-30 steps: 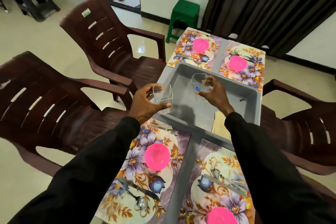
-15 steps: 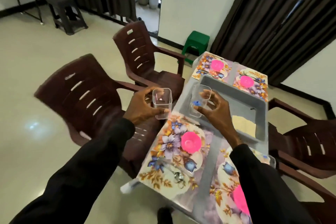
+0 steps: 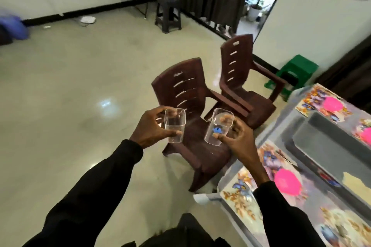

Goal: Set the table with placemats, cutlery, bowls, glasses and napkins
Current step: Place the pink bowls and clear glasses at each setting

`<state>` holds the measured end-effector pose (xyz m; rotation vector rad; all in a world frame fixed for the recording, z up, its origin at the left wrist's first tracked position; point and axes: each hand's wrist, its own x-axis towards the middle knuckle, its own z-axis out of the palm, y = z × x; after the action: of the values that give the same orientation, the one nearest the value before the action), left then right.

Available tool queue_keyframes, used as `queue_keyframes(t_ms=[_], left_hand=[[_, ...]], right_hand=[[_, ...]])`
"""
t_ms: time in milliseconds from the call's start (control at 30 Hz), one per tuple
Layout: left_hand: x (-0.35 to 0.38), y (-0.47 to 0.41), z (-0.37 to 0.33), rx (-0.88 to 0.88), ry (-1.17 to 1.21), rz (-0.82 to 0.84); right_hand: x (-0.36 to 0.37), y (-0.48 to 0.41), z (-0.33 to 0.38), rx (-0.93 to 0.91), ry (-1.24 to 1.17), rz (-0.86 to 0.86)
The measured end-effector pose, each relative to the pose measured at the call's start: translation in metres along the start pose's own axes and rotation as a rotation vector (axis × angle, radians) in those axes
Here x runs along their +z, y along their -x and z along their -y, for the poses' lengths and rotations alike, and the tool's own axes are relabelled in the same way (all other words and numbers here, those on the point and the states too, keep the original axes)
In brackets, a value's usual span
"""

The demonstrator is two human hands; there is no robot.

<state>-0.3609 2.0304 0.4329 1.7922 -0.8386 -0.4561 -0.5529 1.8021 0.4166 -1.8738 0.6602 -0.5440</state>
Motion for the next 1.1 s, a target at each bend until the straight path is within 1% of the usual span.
queue_keyframes(t_ms=[133,300,500,800,1100], left_hand=[[-0.045,-0.014,0.023,-0.050,-0.025,-0.060],[-0.091,-0.050,0.049,-0.090,-0.020,-0.105],[-0.146,-0.125,0.080,-0.131,0.015,-0.157],[-0.212,-0.255,0.117,-0.150,0.028,-0.138],[-0.268,-0.408,0.166,-0.131,0.017,-0.028]], right_hand=[[0.052,-0.025,0.015,-0.001,-0.056,0.055],[0.109,-0.069,0.025,0.003,-0.131,0.110],[0.167,-0.162,0.022,-0.004,-0.107,0.132],[0.237,-0.288,0.043,0.006,-0.103,0.187],[0.292,-0.418,0.049,0.033,-0.086,0.097]])
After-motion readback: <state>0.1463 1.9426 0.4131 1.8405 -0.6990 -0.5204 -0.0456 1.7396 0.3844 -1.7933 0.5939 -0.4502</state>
